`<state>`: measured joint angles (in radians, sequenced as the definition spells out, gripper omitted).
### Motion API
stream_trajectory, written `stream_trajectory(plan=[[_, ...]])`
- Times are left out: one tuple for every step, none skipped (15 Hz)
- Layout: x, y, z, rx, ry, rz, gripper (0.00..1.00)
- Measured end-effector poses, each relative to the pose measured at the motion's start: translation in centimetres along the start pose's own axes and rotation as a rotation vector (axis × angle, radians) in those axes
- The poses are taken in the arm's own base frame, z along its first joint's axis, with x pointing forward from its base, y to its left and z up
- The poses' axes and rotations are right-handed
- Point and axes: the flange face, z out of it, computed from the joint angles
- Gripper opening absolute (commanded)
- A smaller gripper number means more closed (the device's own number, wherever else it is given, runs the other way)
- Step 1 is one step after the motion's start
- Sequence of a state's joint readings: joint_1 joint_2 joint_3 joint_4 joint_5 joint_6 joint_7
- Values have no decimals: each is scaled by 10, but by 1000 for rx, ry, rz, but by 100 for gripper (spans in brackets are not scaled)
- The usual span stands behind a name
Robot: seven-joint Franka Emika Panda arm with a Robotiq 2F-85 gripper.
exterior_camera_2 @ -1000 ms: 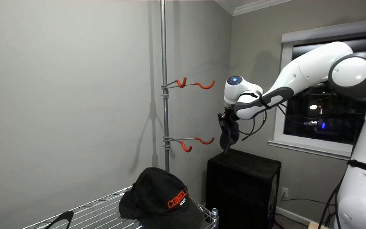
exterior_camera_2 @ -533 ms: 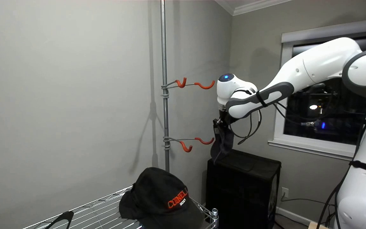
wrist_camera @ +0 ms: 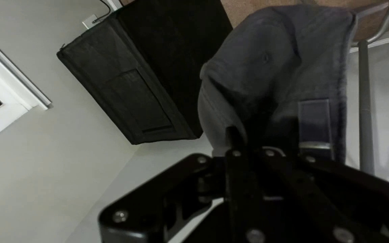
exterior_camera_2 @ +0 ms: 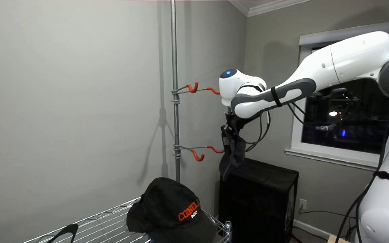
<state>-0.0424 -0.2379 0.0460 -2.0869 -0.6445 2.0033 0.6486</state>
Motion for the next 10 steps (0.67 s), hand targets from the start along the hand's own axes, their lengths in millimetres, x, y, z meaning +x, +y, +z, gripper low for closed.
stream_trajectory(plan=[[-5, -9, -12, -9, -1, -2, 3], [-10, -17, -23, -16, 1, -6, 3], [-14, -24, -34, -22, 4, -13, 3], [-19, -31, -45, -26, 9, -25, 3], [-23, -37, -56, -30, 14, -39, 3], [-28, -42, -66, -34, 18, -52, 3], [-32, -45, -75, -37, 21, -61, 3], [-37, -49, -84, -39, 23, -70, 3], [-42, -52, -92, -39, 24, -79, 3], [-47, -56, -100, -38, 25, -88, 3]])
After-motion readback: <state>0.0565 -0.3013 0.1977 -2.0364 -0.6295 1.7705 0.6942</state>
